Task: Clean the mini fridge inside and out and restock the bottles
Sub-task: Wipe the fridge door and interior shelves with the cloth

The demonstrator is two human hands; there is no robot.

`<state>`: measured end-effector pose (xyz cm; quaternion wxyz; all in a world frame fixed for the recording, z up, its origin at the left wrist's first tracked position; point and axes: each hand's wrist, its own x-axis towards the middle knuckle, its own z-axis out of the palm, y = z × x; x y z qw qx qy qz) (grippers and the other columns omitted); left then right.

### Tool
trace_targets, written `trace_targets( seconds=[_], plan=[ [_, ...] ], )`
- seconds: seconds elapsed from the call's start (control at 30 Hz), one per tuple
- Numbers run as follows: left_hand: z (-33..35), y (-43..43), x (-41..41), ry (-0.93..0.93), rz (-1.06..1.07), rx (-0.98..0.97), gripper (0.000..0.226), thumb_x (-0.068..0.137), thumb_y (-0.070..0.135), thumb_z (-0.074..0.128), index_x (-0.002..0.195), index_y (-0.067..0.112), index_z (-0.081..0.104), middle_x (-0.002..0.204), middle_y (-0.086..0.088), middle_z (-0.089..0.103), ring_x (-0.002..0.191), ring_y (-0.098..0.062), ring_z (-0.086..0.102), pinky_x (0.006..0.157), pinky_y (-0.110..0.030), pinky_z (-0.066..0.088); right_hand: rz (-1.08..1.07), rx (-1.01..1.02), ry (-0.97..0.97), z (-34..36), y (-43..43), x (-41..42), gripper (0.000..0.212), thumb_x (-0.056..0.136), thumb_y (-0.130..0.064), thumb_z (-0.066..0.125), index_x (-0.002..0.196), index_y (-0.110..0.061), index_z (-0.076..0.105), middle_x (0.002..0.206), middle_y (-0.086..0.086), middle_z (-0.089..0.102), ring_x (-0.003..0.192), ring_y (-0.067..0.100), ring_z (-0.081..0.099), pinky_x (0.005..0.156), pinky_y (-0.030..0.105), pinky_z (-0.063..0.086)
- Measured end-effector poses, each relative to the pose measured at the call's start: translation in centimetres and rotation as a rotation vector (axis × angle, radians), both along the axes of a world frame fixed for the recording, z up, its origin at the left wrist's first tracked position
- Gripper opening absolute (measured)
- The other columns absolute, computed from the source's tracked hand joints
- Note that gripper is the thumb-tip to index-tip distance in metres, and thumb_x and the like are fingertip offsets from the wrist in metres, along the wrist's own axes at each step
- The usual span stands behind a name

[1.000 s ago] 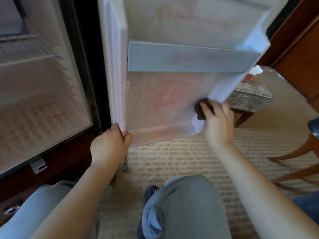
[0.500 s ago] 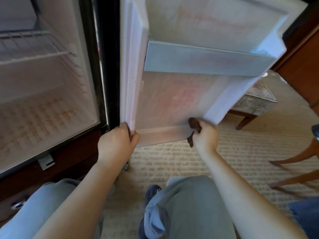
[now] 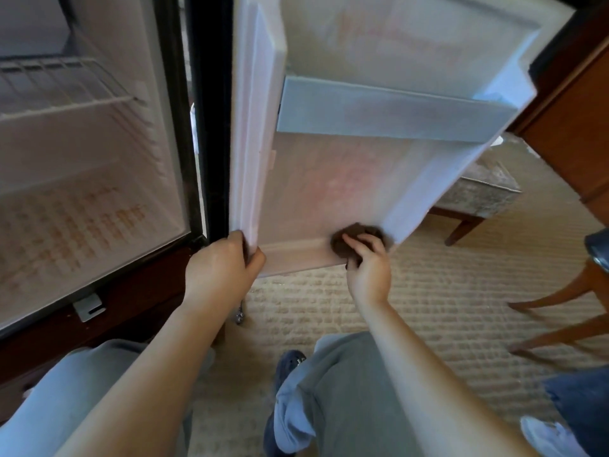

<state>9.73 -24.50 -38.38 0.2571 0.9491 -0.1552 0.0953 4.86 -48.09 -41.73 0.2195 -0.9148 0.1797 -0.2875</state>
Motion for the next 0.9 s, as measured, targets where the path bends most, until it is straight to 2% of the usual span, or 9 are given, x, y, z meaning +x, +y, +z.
trace_targets(
  seconds=[0.07,0.17,0.3,0.43,0.57,0.67,0.73,0.83,0.9],
  plan=[
    [0.0,-0.1,0.0,-0.009,0.002,-0.017,0.026,0.088,0.031,0.052,0.07,0.013,0.05,0.053,0.002,0.047,0.043,-0.018,0.046,0.041,-0.023,0.027,0.014,-0.001,0.051,-0.5,-0.1,-0.1,0.041,0.085,0.001,0.059,0.118,-0.02,0.069,0.127,0.006,0.057,0.114,0.026,0.054,0.096,0.031,0.046],
    [0.0,0.1,-0.1,-0.001,0.006,-0.024,0.025,0.088,0.03,0.051,0.069,0.013,0.05,0.053,0.002,0.047,0.043,-0.018,0.046,0.041,-0.023,0.029,-0.015,0.064,-0.004,2.1,-0.4,0.3,0.034,0.084,0.002,0.058,0.11,-0.016,0.072,0.114,0.005,0.063,0.104,0.019,0.059,0.092,0.018,0.041],
    [-0.1,0.2,-0.1,-0.008,-0.003,-0.019,0.025,0.088,0.03,0.052,0.069,0.014,0.051,0.051,0.002,0.046,0.041,-0.017,0.044,0.04,-0.022,0.026,-0.2,0.282,-0.354,8.9,-1.1,1.2,0.012,0.084,0.0,0.063,0.092,-0.002,0.071,0.083,0.001,0.065,0.071,-0.005,0.056,0.066,0.001,0.038],
    [0.0,0.3,-0.1,0.0,-0.001,-0.01,0.026,0.089,0.029,0.053,0.069,0.013,0.05,0.05,0.002,0.045,0.041,-0.017,0.043,0.04,-0.022,0.024,-0.331,0.488,-0.759,13.3,-1.4,3.1,0.013,0.081,-0.014,0.067,0.089,-0.004,0.07,0.082,0.005,0.07,0.079,0.009,0.06,0.081,0.032,0.052],
    [0.1,0.5,-0.2,0.023,-0.021,-0.02,0.027,0.091,0.031,0.052,0.072,0.011,0.05,0.053,0.002,0.046,0.043,-0.016,0.044,0.04,-0.022,0.025,-0.269,0.66,-0.808,14.5,1.6,4.7,0.014,0.078,-0.008,0.07,0.069,-0.009,0.059,0.06,-0.006,0.055,0.064,0.004,0.046,0.066,0.031,0.047],
    [0.2,0.3,-0.1,0.029,-0.026,-0.019,0.028,0.092,0.032,0.052,0.072,0.012,0.05,0.053,0.002,0.046,0.043,-0.016,0.045,0.041,-0.023,0.026,-0.107,0.557,-0.725,13.7,7.3,4.7,0.003,0.078,-0.006,0.071,0.081,-0.004,0.07,0.079,0.008,0.061,0.073,0.01,0.053,0.073,0.023,0.045],
    [0.1,0.1,-0.1,0.025,-0.017,-0.016,0.03,0.092,0.032,0.053,0.069,0.012,0.047,0.052,0.001,0.044,0.042,-0.017,0.043,0.041,-0.022,0.025,0.08,0.372,-0.665,12.9,10.6,4.7,0.017,0.079,-0.005,0.069,0.094,-0.002,0.074,0.09,0.011,0.059,0.084,0.016,0.057,0.081,0.017,0.046],
    [0.1,-0.2,-0.3,0.022,0.011,0.008,0.03,0.092,0.032,0.052,0.069,0.013,0.045,0.051,0.002,0.043,0.041,-0.017,0.042,0.041,-0.022,0.024,0.363,0.129,-0.54,12.4,11.4,4.6,0.025,0.083,-0.003,0.065,0.107,-0.007,0.073,0.099,0.008,0.054,0.086,0.032,0.06,0.074,0.041,0.054],
    [0.0,-0.3,-0.3,0.015,0.034,0.024,0.03,0.091,0.032,0.052,0.069,0.013,0.046,0.05,0.002,0.042,0.04,-0.017,0.041,0.04,-0.021,0.023,0.371,0.017,-0.506,12.3,9.4,4.5,0.034,0.077,0.007,0.064,0.106,-0.008,0.073,0.1,0.012,0.056,0.091,0.031,0.059,0.08,0.04,0.052]
  ],
)
